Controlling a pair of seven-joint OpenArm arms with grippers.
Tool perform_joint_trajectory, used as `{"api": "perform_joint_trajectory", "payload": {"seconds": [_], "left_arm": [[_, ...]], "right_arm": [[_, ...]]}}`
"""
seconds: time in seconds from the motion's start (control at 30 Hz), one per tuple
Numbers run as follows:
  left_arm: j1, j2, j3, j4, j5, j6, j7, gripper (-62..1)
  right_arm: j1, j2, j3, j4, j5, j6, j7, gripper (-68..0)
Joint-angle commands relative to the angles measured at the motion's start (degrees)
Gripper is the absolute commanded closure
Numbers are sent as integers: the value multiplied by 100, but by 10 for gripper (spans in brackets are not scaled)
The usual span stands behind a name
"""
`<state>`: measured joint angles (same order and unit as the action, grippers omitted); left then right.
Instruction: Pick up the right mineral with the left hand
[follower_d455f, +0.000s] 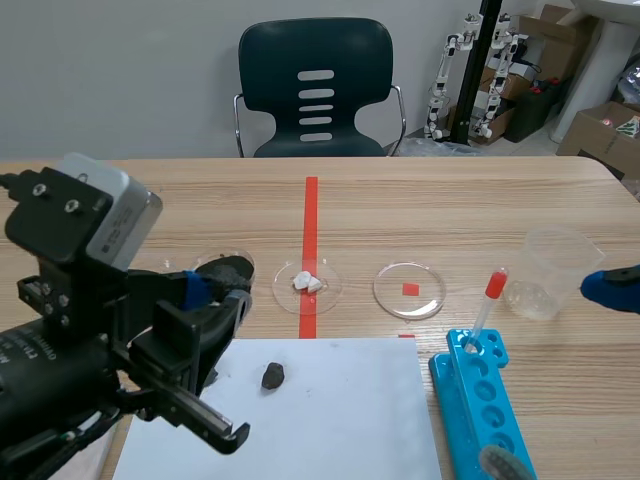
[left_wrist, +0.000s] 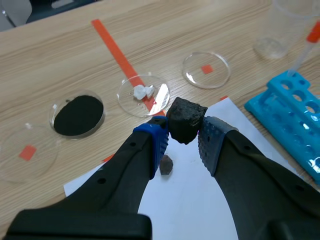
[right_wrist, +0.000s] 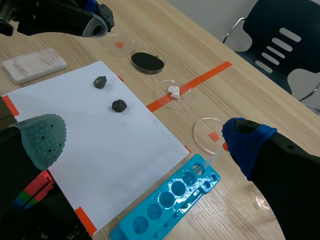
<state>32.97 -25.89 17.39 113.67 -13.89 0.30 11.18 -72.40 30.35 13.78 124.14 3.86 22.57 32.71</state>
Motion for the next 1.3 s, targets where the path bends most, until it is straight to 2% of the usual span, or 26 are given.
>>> {"api": "perform_joint_trajectory", "payload": {"seconds": [0.0, 0.1, 0.2, 0.47, 1.03, 1.27], "left_arm": [[175, -4, -98, 94, 0, -157, -323, -85], [490, -4, -352, 94, 0, -492, -697, -85], [730, -2, -560, 94, 2, -651, -866, -85], [922, -2, -844, 94, 2, -649, -870, -86], [920, -2, -852, 92, 2, -647, -815, -85], [920, -2, -852, 92, 2, -647, -815, -85]], "right_arm": [[17, 57, -28, 42, 61, 0, 79, -679], [17, 57, -76, 42, 61, 0, 57, -679], [17, 57, -129, 42, 61, 0, 46, -679], [17, 57, -149, 42, 61, -4, 39, -679], [17, 57, -149, 42, 61, -28, 42, -679], [20, 57, -149, 42, 59, -177, 42, -679]]}}
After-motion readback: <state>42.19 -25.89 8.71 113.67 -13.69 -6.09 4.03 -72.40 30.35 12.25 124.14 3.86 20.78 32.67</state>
